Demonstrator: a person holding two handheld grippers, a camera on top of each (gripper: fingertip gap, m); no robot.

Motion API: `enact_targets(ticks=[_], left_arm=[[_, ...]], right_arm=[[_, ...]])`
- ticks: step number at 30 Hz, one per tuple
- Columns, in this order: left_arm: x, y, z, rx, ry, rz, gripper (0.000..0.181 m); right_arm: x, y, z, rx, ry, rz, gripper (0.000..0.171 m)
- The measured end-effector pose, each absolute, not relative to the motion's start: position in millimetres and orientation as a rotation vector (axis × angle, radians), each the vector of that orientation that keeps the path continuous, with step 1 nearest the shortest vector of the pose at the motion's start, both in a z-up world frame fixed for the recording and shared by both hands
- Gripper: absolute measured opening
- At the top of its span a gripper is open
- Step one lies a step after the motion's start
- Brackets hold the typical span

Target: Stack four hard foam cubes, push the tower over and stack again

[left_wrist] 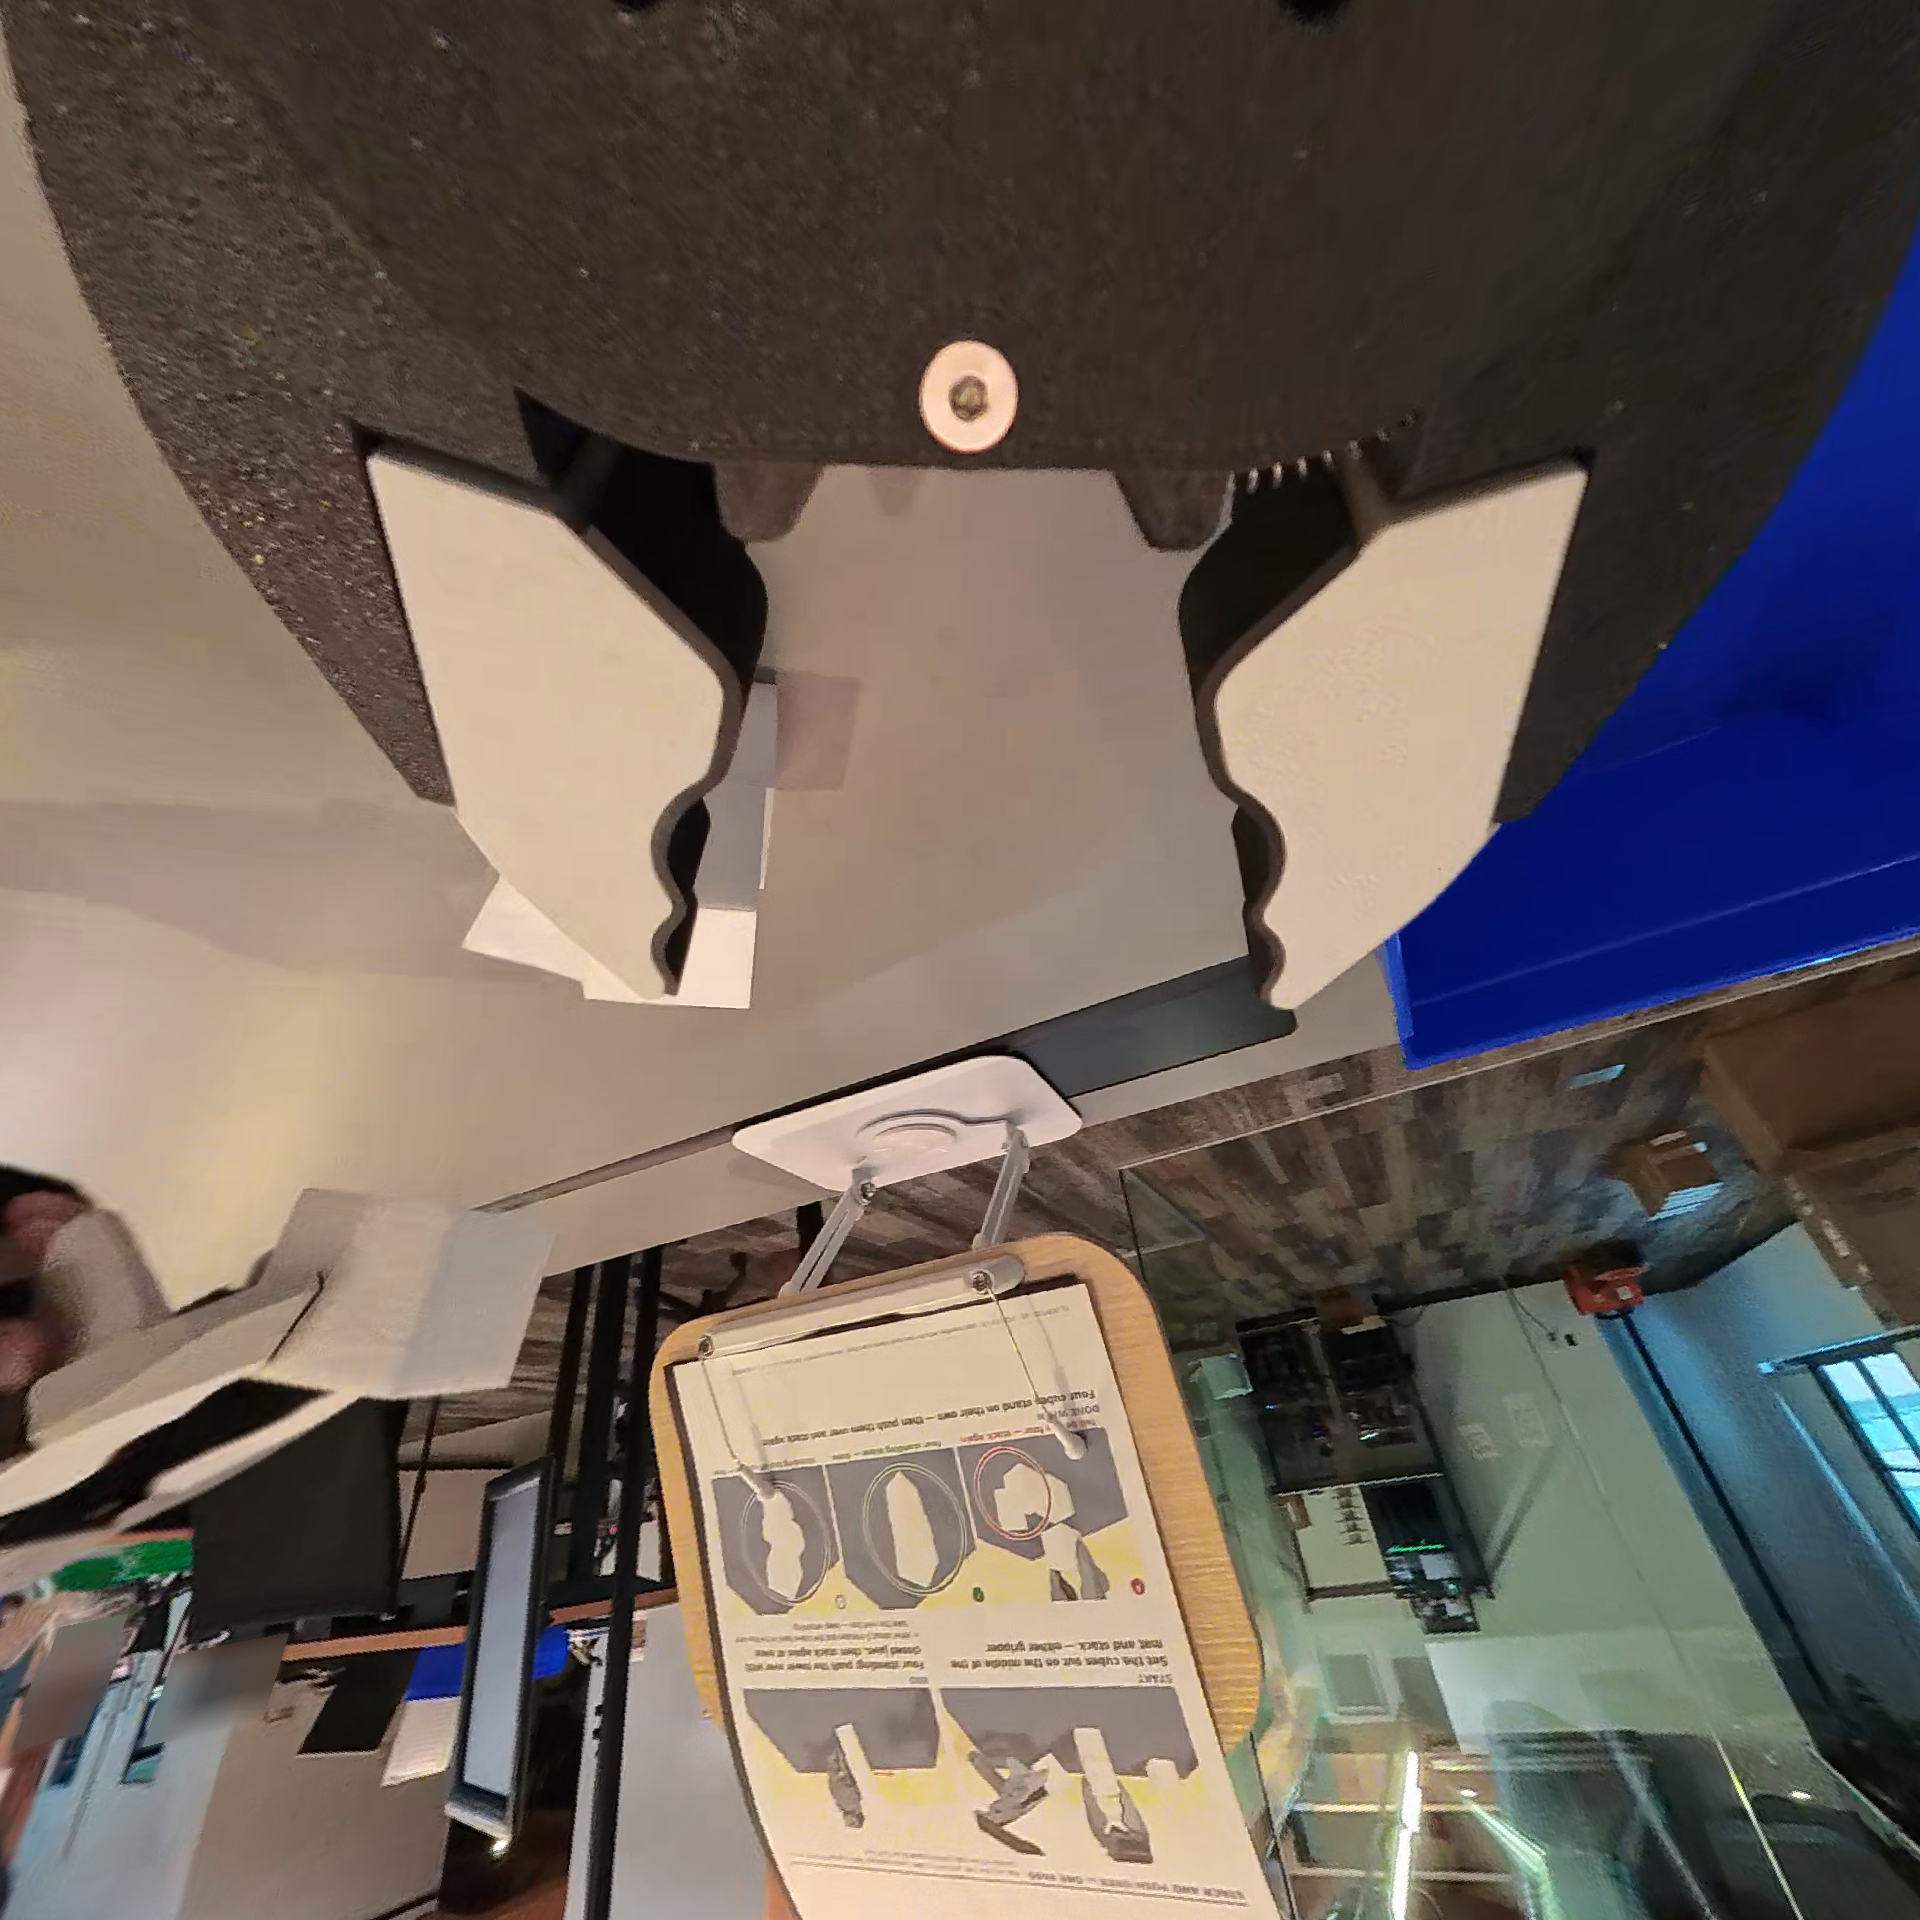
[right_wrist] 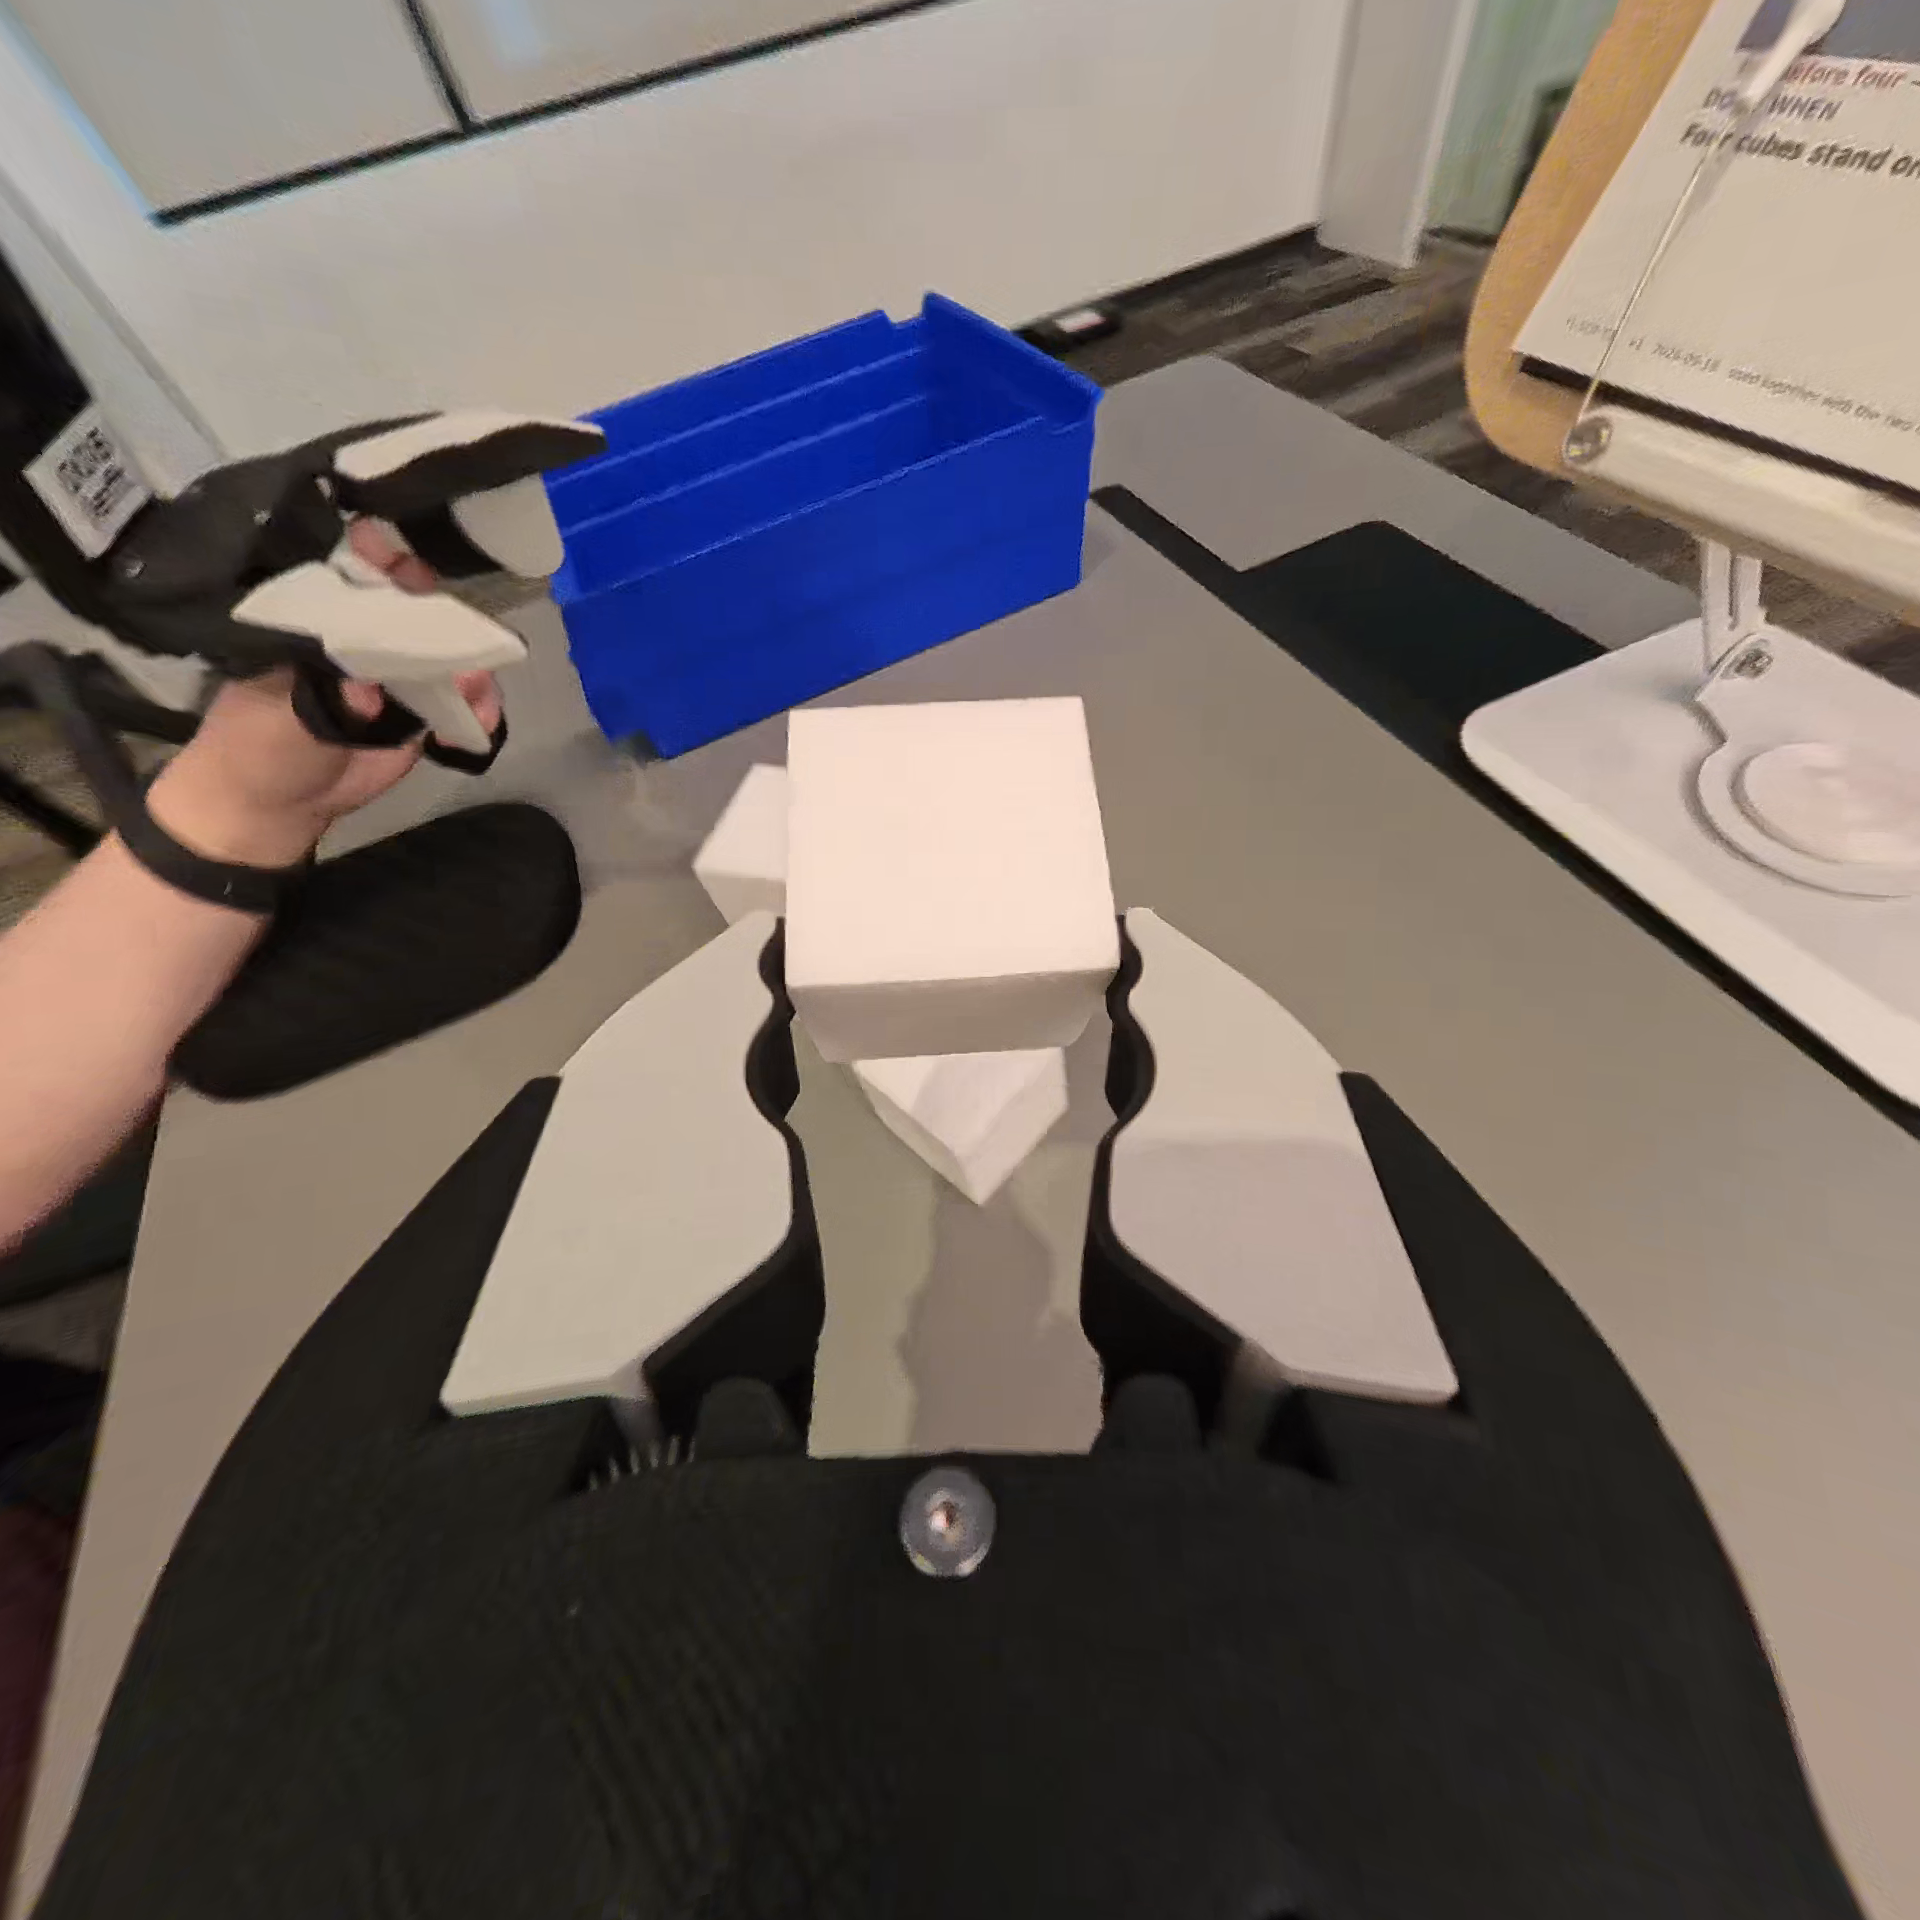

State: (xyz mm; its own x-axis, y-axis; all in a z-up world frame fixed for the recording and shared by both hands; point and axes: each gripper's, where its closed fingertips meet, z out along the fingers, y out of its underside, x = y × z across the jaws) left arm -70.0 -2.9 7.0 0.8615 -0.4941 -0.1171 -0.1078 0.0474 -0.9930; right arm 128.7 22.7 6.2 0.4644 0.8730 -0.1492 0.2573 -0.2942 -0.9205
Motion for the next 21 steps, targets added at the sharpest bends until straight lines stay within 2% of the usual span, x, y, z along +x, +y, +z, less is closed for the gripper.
enact_targets(ticks=[9,21], left_arm=[[-73.7,-4.7,0.8,-1.515,0.507,-0.222,0.103],[-80.9,-7.0,5.0,-1.504,0.464,-0.286,0.103]], right_arm=[[40.3,7.8,-12.0,-2.006,-0.844,0.601,0.059],[20.5,11.2,-27.2,-2.077,-0.855,0.353,0.059]])
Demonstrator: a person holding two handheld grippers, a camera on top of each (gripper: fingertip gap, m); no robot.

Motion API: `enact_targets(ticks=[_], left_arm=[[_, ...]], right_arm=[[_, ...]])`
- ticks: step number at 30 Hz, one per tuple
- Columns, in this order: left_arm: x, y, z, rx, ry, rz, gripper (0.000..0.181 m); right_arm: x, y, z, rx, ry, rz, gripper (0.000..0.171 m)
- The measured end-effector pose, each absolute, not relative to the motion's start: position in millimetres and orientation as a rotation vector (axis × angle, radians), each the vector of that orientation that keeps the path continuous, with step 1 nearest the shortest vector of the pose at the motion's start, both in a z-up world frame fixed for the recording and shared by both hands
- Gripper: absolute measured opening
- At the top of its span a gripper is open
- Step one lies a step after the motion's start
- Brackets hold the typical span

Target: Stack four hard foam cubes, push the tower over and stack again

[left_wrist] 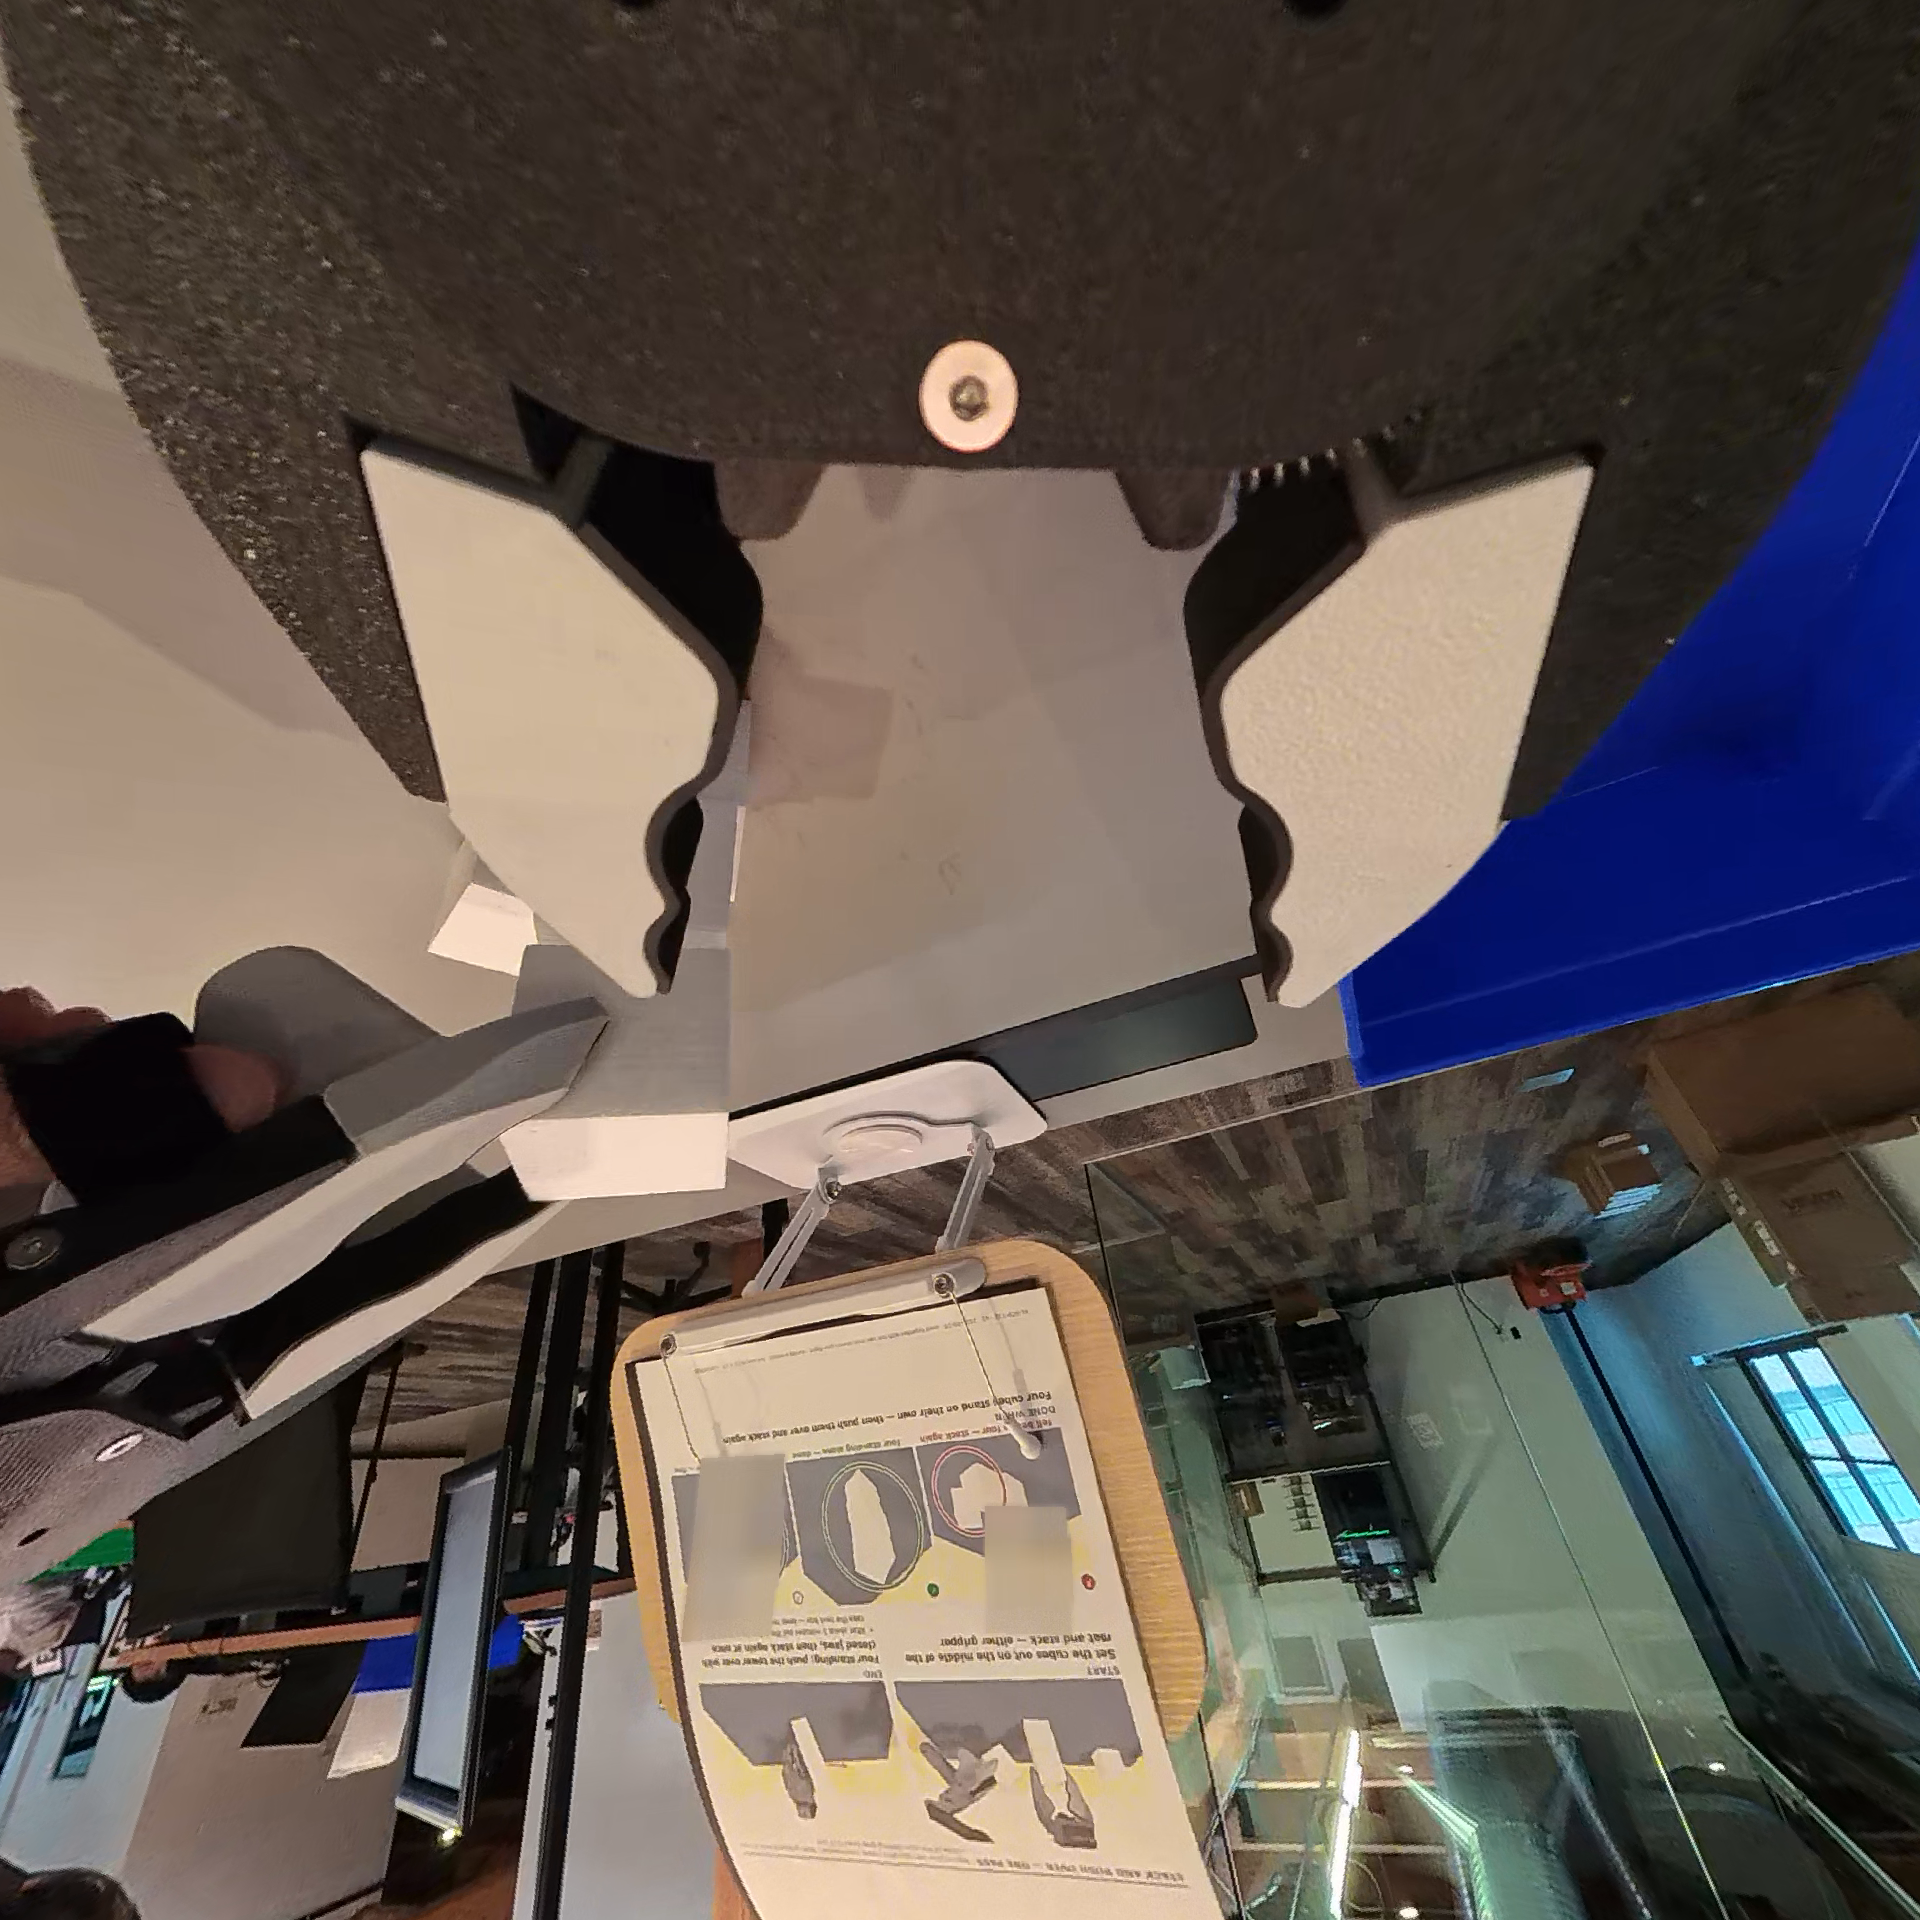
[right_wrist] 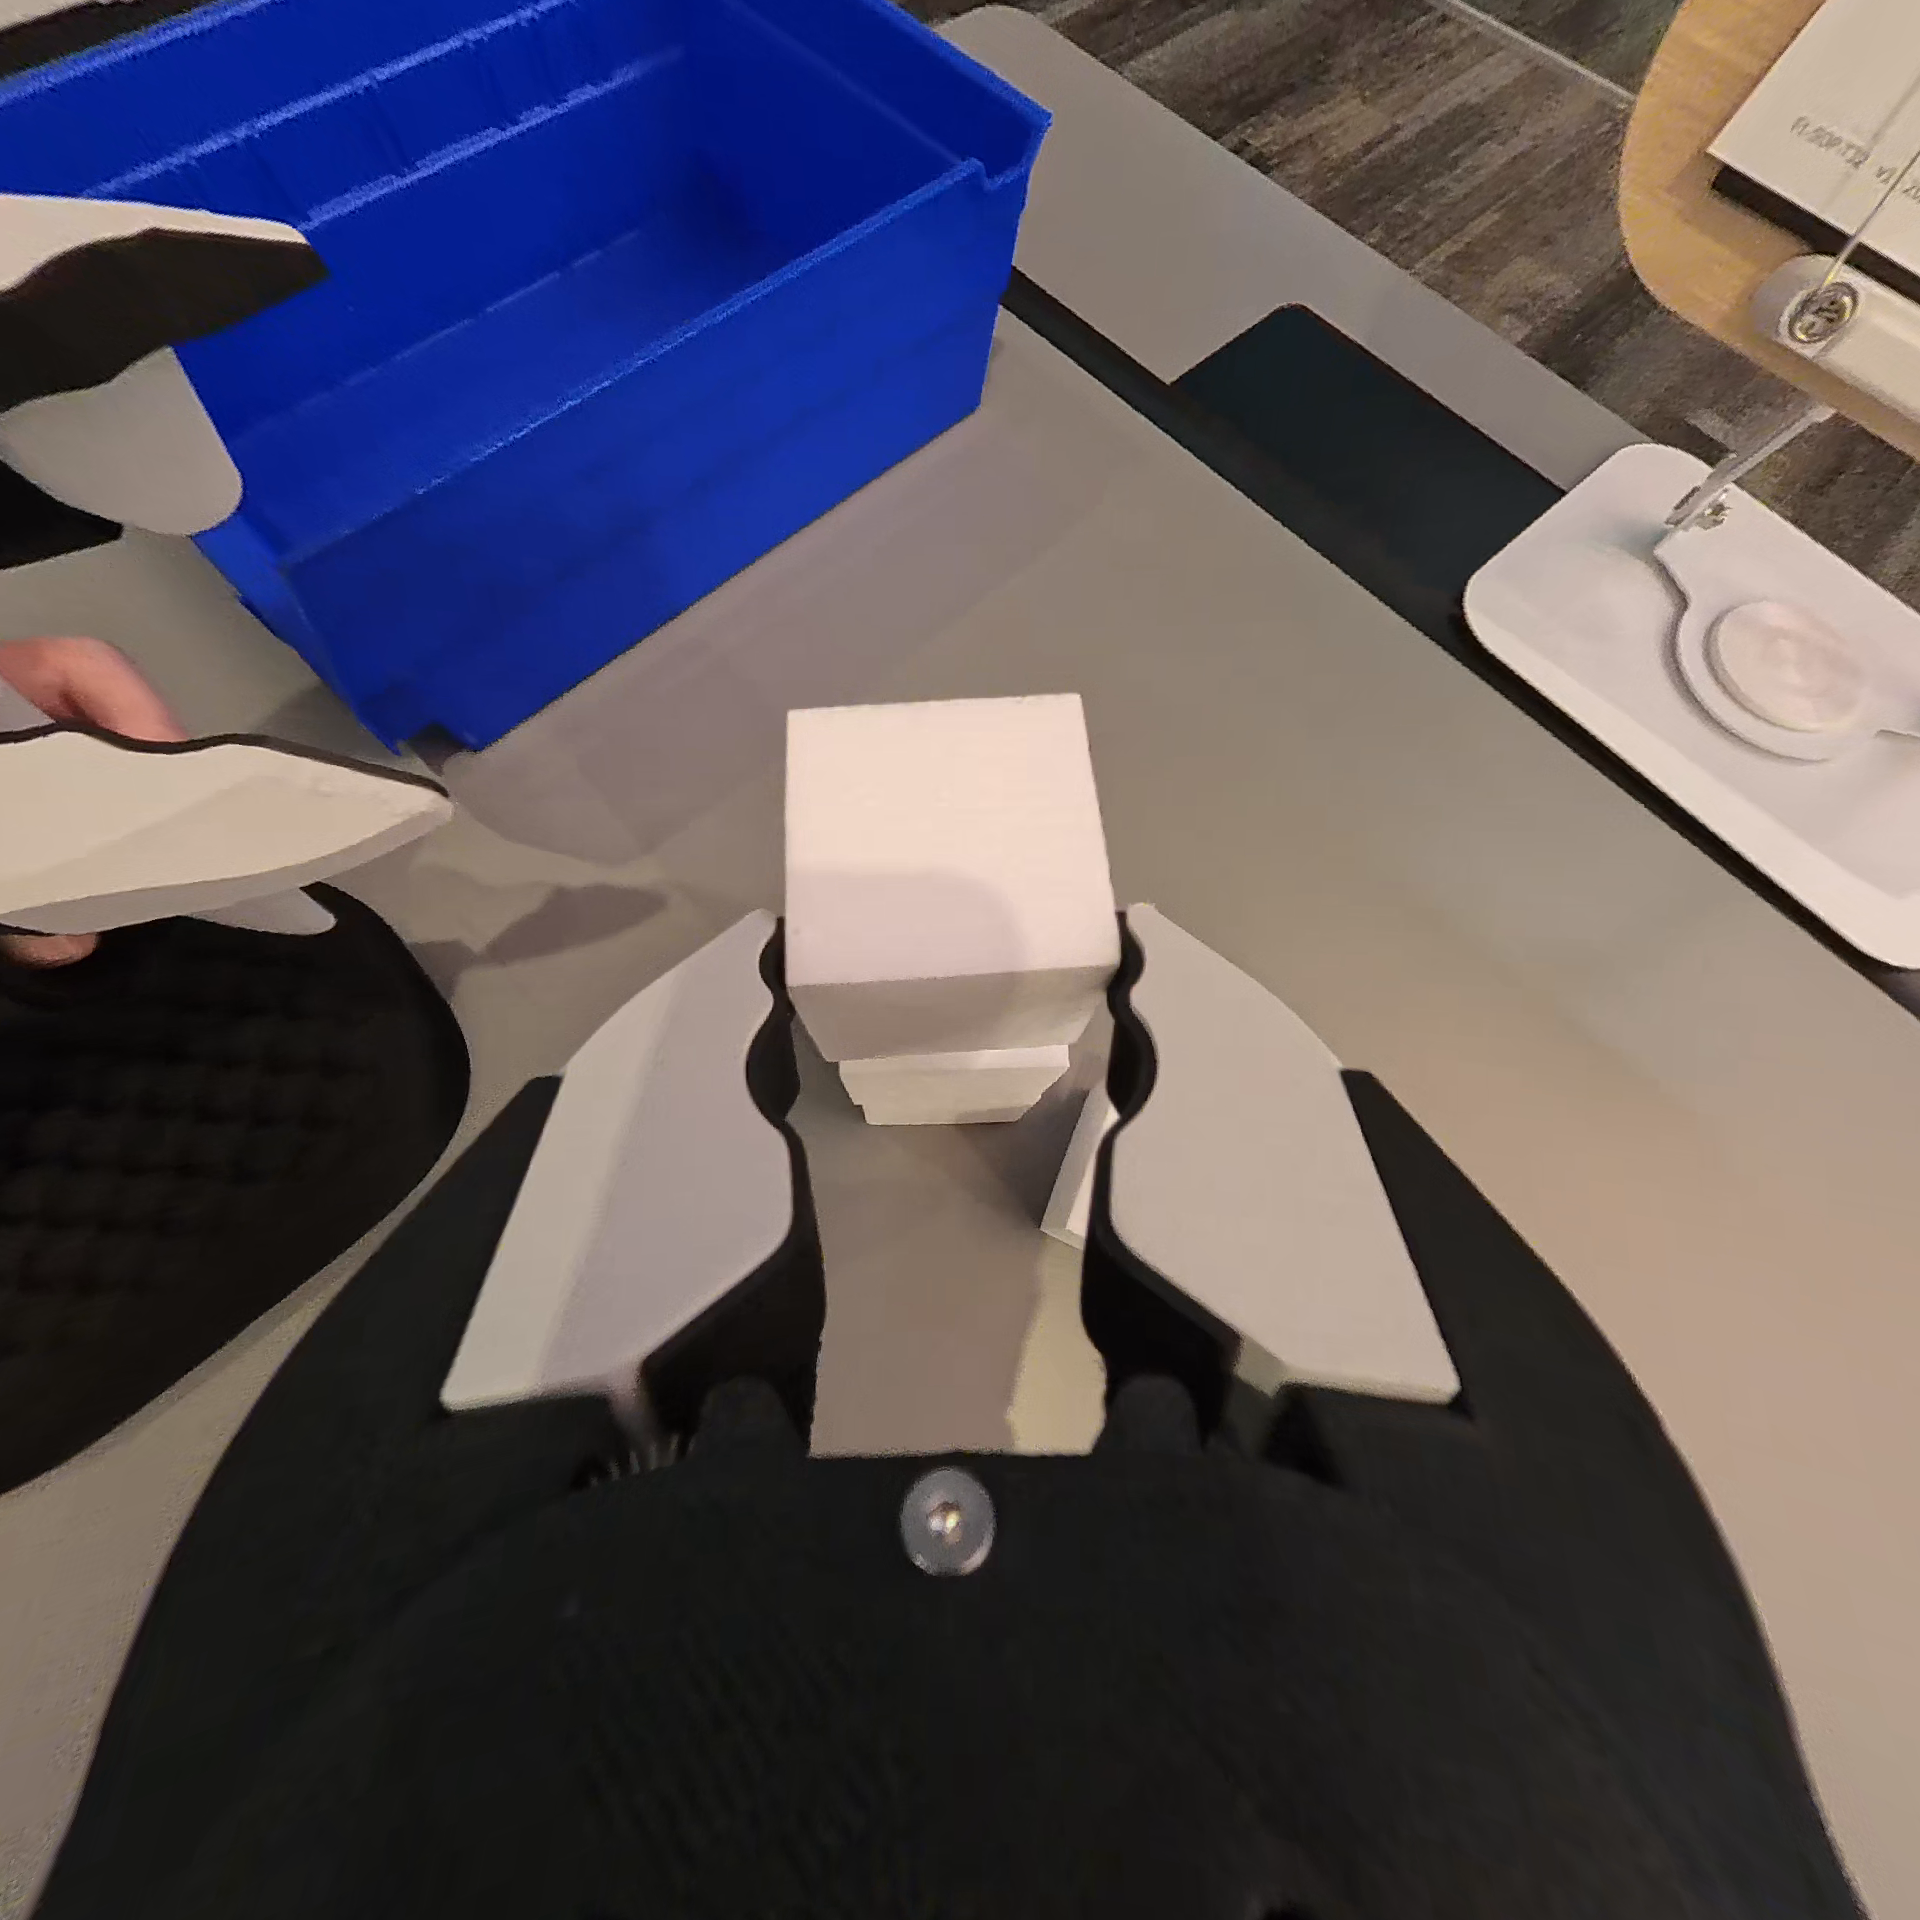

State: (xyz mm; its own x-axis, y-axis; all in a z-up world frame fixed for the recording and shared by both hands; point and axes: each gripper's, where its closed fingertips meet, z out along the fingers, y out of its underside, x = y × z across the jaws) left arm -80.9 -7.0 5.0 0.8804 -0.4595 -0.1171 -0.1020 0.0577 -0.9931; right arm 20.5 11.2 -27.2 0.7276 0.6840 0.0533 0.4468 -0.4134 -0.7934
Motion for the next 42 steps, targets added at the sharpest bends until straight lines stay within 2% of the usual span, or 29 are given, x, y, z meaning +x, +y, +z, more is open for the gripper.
enact_targets(ticks=[13,16,21,25,30,33,37,42], left_arm=[[-77.7,-7.7,2.3,-1.513,0.486,-0.291,0.103],[-78.1,-7.7,2.1,-1.512,0.481,-0.298,0.103],[-85.5,-6.9,6.2,-1.504,0.432,-0.307,0.103],[-89.1,-7.8,11.9,-1.494,0.413,-0.287,0.102],[-91.2,-5.2,5.1,-1.514,0.401,-0.296,0.102],[-90.4,-3.8,1.2,-1.526,0.402,-0.301,0.102],[-88.8,-2.7,-1.7,-1.535,0.416,-0.287,0.103],[-89.5,-2.6,-2.4,-1.54,0.409,-0.302,0.103]], right_arm=[[23.7,14.3,-38.4,-2.089,-0.844,0.378,0.06],[25.6,9.9,-32.9,-2.042,-0.854,0.438,0.079],[84.3,7.7,-9.6,-1.86,-0.681,0.483,0.081],[130.2,18.3,-49.1,-1.878,-0.463,0.491,0.08],[109.7,19.8,-117.6,-2.115,-0.529,0.442,0.085],[102.8,24.5,-127.5,-2.122,-0.555,0.337,0.082],[96.7,23.5,-133.6,-2.145,-0.58,0.355,0.059],[114.8,22.3,-116.9,-2.124,-0.581,0.363,0.059]])
